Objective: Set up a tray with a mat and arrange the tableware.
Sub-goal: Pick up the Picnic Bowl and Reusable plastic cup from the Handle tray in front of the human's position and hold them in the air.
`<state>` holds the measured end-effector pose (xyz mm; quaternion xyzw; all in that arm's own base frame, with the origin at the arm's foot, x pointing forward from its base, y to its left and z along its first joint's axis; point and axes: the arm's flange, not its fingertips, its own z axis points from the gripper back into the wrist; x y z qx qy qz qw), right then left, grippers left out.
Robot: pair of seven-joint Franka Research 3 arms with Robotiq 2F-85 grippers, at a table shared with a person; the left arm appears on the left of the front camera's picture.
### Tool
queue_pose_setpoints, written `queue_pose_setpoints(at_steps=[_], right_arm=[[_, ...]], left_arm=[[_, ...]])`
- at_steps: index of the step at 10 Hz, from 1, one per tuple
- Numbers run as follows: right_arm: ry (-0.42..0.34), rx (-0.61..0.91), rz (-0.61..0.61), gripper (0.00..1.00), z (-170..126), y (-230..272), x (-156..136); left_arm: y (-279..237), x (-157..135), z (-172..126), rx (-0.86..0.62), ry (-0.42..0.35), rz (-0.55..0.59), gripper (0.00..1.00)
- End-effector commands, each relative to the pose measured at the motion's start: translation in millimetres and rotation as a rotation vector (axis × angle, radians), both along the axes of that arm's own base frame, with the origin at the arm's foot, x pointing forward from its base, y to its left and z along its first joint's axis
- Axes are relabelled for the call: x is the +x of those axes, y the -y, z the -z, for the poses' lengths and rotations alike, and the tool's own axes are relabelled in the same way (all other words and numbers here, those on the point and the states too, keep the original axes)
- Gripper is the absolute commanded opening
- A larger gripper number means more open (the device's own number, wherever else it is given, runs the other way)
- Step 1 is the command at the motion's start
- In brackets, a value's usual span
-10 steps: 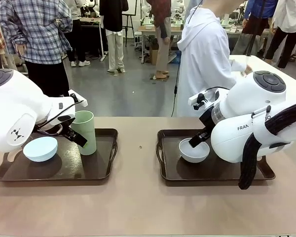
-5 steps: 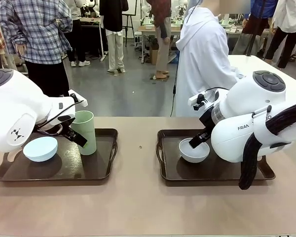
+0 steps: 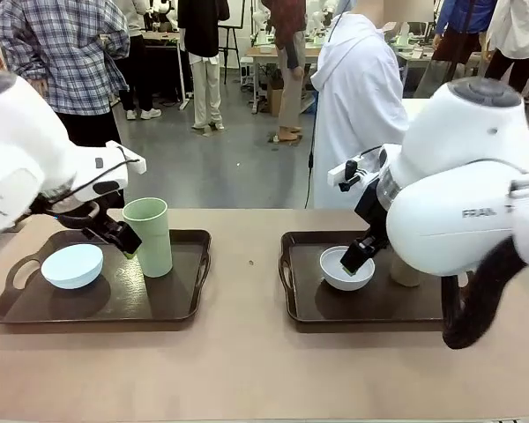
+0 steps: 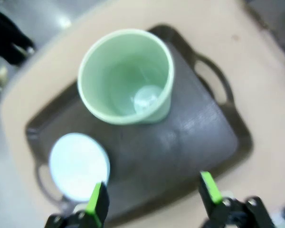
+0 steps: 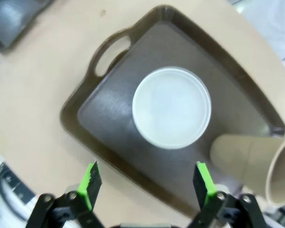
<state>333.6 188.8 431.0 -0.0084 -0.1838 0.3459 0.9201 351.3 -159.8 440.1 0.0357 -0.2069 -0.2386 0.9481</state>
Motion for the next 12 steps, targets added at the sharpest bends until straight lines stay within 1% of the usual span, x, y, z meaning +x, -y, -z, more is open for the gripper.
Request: queue_pose_setpoints(at_steps=[1, 2, 3, 4, 5, 7, 8, 9, 10, 11, 12], right_arm=[[-0.044, -0.024, 0.069, 1.0, 5.6, 27.6, -57.0], [-0.074, -0.024, 0.096, 1.0, 14.7, 39.1, -75.2], [-0.129, -0.032, 0.112, 1.0, 32.2, 53.5, -95.6], [-0.154, -0.045, 0.176, 1.0, 46.4, 62.7, -114.9], [-0.094, -0.042, 0.079, 1.0, -21.3, 13.4, -29.9], [-0.094, -0.042, 0.079, 1.0, -21.3, 13.4, -29.9], [-0.123, -0.052, 0.112, 1.0, -23.6, 17.2, -36.5], [-0.133, -0.018, 0.074, 1.0, -24.0, 9.9, -30.4], [-0.165, 0.008, 0.105, 1.0, -32.6, 31.5, -32.9], [-0.177, 0.069, 0.162, 1.0, -40.9, 61.3, -35.7], [-0.231, 0.183, 0.197, 1.0, -47.5, 103.8, -37.7]], left_arm=[[-0.8, -52.3, -10.6, -0.034, -0.127, 0.009, 1.0], [-2.4, -74.0, -13.2, -0.058, -0.165, 0.022, 1.0], [-1.1, -87.5, -10.8, -0.114, -0.217, 0.051, 1.0], [-2.2, -103.5, -7.1, -0.111, -0.246, 0.05, 1.0], [16.9, -56.9, -27.8, -0.048, -0.17, 0.038, 1.0], [16.9, -56.9, -27.8, -0.048, -0.17, 0.038, 1.0], [16.9, -56.9, -27.8, -0.048, -0.17, 0.038, 1.0], [17.7, -64.5, -31.7, -0.071, -0.197, 0.043, 1.0], [1.9, -59.1, -37.2, -0.149, -0.265, 0.037, 1.0], [-20.6, -51.8, -43.0, -0.201, -0.328, 0.074, 1.0], [-42.9, -43.7, -41.8, -0.286, -0.381, 0.106, 1.0]])
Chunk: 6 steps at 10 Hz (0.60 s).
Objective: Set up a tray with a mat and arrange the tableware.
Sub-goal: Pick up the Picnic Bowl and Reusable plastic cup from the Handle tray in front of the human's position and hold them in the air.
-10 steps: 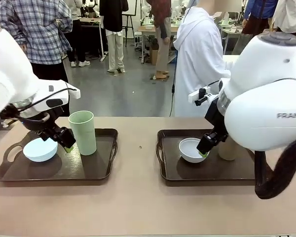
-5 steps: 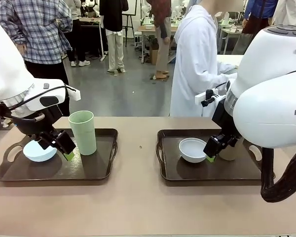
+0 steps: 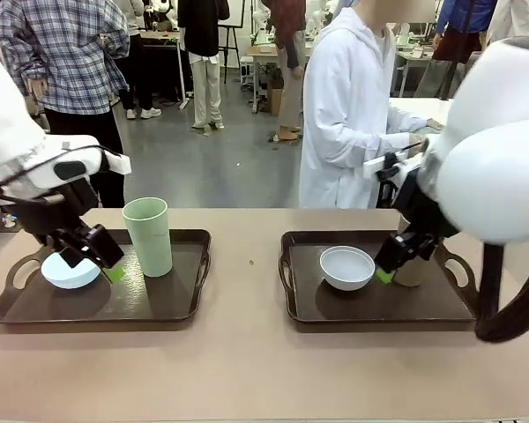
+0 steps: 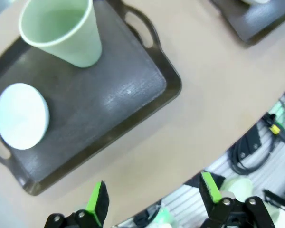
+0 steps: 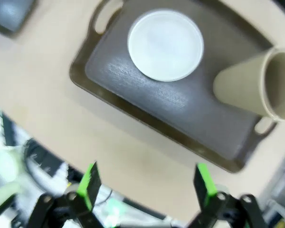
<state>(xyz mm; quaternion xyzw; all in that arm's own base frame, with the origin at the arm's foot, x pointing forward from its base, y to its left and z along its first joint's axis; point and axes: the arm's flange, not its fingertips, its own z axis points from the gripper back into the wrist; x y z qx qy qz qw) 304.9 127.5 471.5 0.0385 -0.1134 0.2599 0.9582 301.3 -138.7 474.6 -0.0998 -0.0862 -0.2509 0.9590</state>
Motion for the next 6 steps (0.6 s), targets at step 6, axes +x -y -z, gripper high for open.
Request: queue_pose_setpoints(at_steps=[6], right_arm=[[-0.034, 0.683, 0.315, 1.0, -17.3, 234.8, -15.1]], left_arm=[[-169.0, 0.0, -20.5, -0.601, -0.077, -0.149, 1.0]])
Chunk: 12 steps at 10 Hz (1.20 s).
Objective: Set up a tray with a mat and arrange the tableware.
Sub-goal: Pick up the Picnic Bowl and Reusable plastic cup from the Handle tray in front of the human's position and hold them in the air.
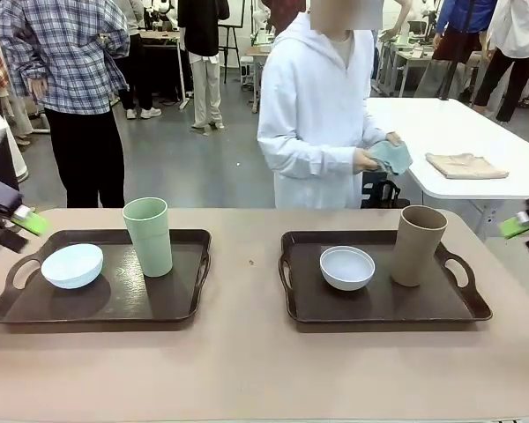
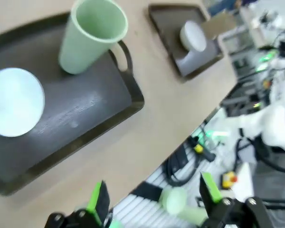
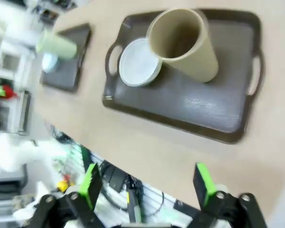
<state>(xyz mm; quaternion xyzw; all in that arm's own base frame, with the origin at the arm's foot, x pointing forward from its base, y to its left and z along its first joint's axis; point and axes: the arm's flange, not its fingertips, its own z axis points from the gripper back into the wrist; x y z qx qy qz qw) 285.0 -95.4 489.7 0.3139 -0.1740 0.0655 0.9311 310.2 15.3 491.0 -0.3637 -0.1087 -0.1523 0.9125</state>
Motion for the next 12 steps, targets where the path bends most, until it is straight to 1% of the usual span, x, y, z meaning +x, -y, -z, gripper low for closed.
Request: queue_pose_setpoints(at_steps=[1, 3, 5, 8, 9, 11, 12], right_arm=[[0.005, 0.1, 0.039, 1.0, 2.8, 34.3, -0.8], [0.007, 0.183, 0.09, 1.0, 7.1, 83.0, -15.0], [0.035, 0.282, 0.133, 1.0, 15.1, 115.5, -29.4], [0.074, 0.403, 0.187, 1.0, 22.5, 153.0, -58.7], [0.083, 0.434, 0.192, 1.0, 24.6, 160.4, -67.6], [0.122, 0.496, 0.18, 1.0, 27.2, 166.0, -80.7], [0.121, 0.51, 0.189, 1.0, 29.4, 168.5, -85.3]], left_arm=[[-40.0, -18.9, -7.6, -0.069, 0.02, -0.074, 1.0], [-94.3, -36.7, -8.2, -0.133, 0.017, -0.178, 1.0], [-128.7, -48.3, -3.9, -0.186, 0.007, -0.245, 1.0], [-159.3, -65.3, -1.0, -0.241, -0.001, -0.324, 1.0], [-165.3, -71.2, -1.2, -0.252, 0.005, -0.35, 1.0], [-179.3, -81.5, -6.1, -0.237, 0.041, -0.369, 1.0], [-185.5, -88.5, -8.8, -0.239, 0.045, -0.383, 1.0]])
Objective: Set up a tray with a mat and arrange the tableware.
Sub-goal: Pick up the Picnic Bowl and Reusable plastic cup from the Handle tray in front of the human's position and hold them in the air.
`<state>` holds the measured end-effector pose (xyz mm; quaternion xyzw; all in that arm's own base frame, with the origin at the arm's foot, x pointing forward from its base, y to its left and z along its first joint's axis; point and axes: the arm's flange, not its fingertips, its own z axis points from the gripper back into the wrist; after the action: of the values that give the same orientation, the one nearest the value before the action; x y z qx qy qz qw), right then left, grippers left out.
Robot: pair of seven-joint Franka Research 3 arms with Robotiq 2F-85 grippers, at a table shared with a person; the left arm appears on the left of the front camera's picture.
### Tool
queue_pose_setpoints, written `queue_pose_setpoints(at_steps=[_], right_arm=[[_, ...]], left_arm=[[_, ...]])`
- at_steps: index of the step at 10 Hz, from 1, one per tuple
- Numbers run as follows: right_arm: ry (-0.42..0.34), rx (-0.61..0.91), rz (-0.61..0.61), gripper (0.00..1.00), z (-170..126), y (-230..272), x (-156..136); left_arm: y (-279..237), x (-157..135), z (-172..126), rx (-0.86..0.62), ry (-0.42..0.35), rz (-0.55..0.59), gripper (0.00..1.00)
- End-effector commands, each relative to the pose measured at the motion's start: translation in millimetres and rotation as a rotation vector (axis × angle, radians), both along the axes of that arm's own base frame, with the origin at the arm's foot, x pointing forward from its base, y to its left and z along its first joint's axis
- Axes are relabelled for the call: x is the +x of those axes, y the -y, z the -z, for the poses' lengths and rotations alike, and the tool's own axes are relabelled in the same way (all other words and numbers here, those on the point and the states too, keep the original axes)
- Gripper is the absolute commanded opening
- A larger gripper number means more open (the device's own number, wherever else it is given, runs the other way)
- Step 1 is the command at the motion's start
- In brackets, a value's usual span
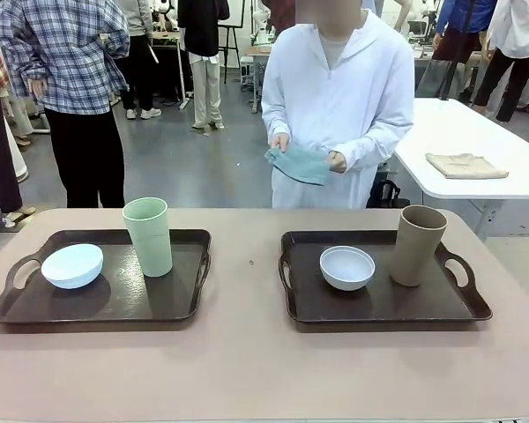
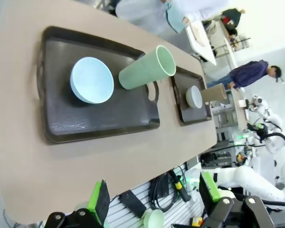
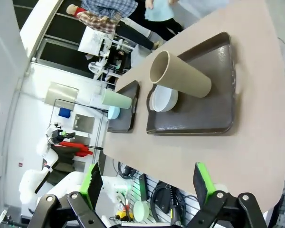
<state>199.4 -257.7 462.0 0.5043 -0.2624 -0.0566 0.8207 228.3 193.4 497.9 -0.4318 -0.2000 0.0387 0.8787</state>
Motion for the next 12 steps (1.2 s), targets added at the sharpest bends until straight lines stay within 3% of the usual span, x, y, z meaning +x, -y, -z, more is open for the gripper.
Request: queue_pose_setpoints(at_steps=[1, 12], right_arm=[[0.023, 0.026, -0.003, 1.0, 2.7, 7.3, -1.9], [0.005, 0.024, 0.004, 1.0, 3.3, 4.2, -5.6]], left_arm=[[-8.2, -8.9, -3.8, -0.006, 0.04, -0.002, 1.0], [-7.0, -7.2, -4.2, 0.003, 0.014, -0.019, 1.0]])
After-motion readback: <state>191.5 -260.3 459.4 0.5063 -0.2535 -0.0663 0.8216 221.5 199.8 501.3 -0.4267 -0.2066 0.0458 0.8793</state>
